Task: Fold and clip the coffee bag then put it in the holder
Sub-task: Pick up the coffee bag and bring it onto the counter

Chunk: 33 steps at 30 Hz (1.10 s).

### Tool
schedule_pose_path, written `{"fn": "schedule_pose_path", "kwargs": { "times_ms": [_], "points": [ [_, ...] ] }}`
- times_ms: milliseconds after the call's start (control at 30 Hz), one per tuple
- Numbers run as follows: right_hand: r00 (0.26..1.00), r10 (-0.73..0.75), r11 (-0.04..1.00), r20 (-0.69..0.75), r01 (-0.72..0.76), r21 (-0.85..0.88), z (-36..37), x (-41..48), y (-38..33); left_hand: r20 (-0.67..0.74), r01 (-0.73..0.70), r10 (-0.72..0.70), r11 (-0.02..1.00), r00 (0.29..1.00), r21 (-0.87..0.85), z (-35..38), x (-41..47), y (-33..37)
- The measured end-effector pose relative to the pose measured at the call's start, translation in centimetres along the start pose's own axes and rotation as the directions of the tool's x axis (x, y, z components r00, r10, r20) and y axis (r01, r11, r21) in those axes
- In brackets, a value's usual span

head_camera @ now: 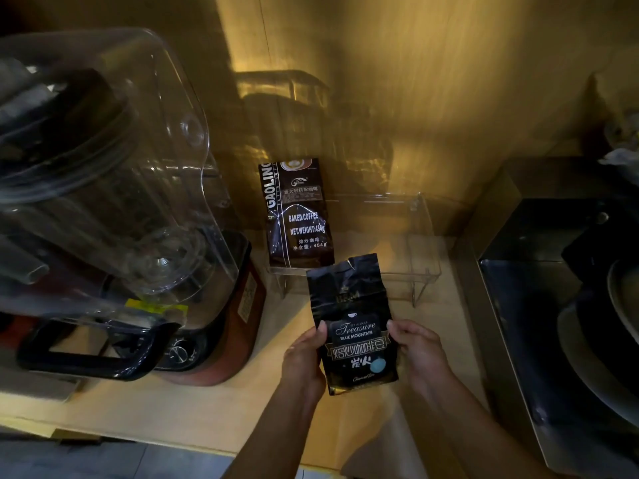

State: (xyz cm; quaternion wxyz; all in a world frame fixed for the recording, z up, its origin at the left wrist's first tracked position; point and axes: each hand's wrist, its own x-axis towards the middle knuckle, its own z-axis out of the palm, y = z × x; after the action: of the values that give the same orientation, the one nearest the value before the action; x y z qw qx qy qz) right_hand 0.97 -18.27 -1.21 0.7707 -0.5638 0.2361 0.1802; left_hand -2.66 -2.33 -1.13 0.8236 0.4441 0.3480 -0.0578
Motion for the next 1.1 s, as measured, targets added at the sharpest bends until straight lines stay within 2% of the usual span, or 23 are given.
{"fn": "schedule_pose_path", "kwargs": {
  "times_ms": [67,167,300,400,467,600,700,833,967,1100],
  "points": [
    [1.000,-0.024,0.999,0.003,0.024,-0.040,-0.3,0.1,-0.1,-0.025,-0.122,0.128,0.980,0.992,0.157,-0.4,0.2,0.4],
    [0.995,-0.096,0.986,0.040,0.100,-0.130,-0.8,-0.1,-0.4,0.042,-0.246,0.247,0.910,0.968,0.333,-1.5,0.3,0.6],
    [0.983,-0.156,0.959,0.099,0.175,-0.222,-1.4,-0.5,0.1,0.085,-0.274,0.266,0.837,0.960,0.474,-2.8,-0.5,-1.5],
    [0.982,-0.158,0.965,0.104,0.176,-0.195,-1.6,-0.7,0.4,0.059,-0.286,0.299,0.811,0.952,0.511,-3.3,-0.6,-2.1],
    [0.987,-0.124,0.983,0.101,0.136,-0.121,-1.8,-0.7,0.5,0.051,-0.260,0.270,0.837,0.962,0.481,-3.5,-0.6,-1.9],
    [0.991,-0.052,0.996,0.124,0.060,-0.066,-2.0,-0.9,0.8,-0.032,-0.126,0.140,0.953,0.990,0.276,-3.2,-0.7,-2.6],
    [0.990,-0.069,0.982,0.125,0.089,-0.165,-2.3,-0.7,0.6,-0.003,-0.203,0.213,0.933,0.977,0.296,-3.3,-0.8,-2.2],
    [0.977,-0.176,0.929,0.119,0.205,-0.307,-2.6,-0.3,-0.7,0.071,-0.333,0.336,0.840,0.939,0.427,-3.3,-0.7,-0.5],
    [0.950,-0.227,0.920,0.215,0.281,-0.272,-1.6,-0.4,-1.3,0.173,-0.394,0.354,0.843,0.919,0.366,-2.3,-1.1,0.1],
    [0.947,-0.265,0.931,0.180,0.300,-0.207,-0.7,-1.0,-0.7,0.082,-0.347,0.342,0.864,0.936,0.364,-0.9,-1.4,-0.4]
  ]
}}
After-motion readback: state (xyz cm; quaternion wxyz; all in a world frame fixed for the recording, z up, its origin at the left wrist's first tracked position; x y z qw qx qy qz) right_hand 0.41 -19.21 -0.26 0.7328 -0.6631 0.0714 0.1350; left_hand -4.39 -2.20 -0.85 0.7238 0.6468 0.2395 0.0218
